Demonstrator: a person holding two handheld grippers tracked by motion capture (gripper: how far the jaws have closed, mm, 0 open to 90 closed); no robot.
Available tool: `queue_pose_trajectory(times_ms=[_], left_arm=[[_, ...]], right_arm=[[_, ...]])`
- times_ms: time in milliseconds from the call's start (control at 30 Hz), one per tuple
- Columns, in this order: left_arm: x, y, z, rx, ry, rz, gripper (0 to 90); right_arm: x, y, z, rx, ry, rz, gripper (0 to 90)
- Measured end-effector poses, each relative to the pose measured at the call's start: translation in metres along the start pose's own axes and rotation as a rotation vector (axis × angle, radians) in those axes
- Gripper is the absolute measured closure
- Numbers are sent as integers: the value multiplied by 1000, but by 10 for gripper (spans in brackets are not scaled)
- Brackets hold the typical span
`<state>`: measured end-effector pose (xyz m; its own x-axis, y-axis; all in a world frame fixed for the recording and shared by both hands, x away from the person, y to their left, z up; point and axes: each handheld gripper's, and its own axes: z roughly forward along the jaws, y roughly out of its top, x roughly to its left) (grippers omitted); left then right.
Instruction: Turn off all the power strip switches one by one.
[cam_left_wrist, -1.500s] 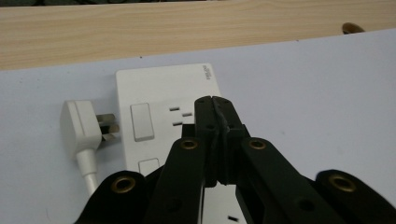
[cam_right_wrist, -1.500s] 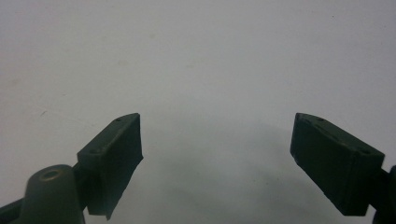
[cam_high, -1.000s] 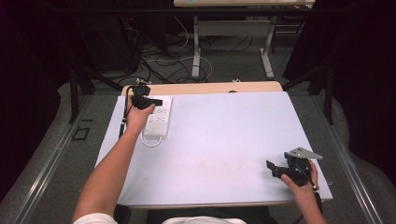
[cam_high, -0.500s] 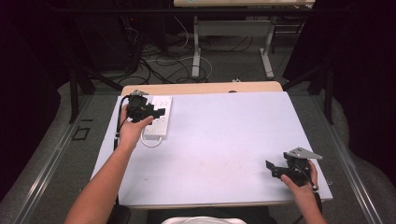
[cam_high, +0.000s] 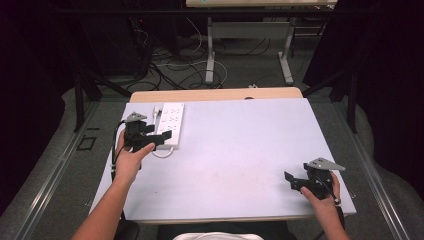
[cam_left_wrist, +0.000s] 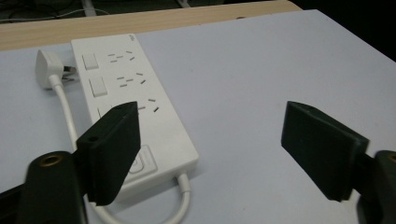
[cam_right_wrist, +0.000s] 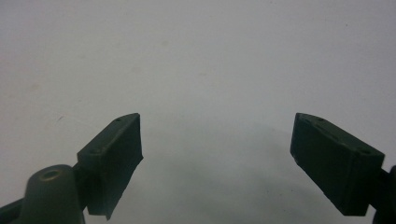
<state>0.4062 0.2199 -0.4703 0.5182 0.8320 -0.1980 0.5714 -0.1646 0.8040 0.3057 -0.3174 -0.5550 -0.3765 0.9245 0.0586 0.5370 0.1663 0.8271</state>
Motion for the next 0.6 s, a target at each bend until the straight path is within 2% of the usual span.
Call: queue_pose_trajectory(times_ms=[100, 133, 200, 233, 300, 333, 400, 500, 600], left_arm=[[-2, -10, -6, 2, 21, 4, 136], [-3, -13, -7, 3, 22, -16, 100], [-4, -18, -9, 17, 35, -18, 49], [-5, -22, -8, -3, 47, -31, 40], [-4, -27, -11, 16, 44, -42, 24], [-5, -30, -9, -4, 50, -48, 16], [-5, -35, -9, 16, 45, -34, 5], [-5, -41, -7, 6, 64, -23, 5], [-5, -46, -9, 17, 57, -28, 5]], right_arm=[[0, 0, -1, 0, -1, 0, 161], [0, 0, -1, -1, -1, -1, 161], [0, 0, 0, 0, -2, 0, 161], [0, 0, 0, 0, -2, -1, 161], [0, 0, 1, -7, -12, 4, 161], [0, 0, 1, -4, -9, 5, 161], [0, 0, 2, -4, -9, 5, 161], [0, -1, 2, -1, -9, 2, 161], [-1, -1, 2, 2, -11, 2, 161]])
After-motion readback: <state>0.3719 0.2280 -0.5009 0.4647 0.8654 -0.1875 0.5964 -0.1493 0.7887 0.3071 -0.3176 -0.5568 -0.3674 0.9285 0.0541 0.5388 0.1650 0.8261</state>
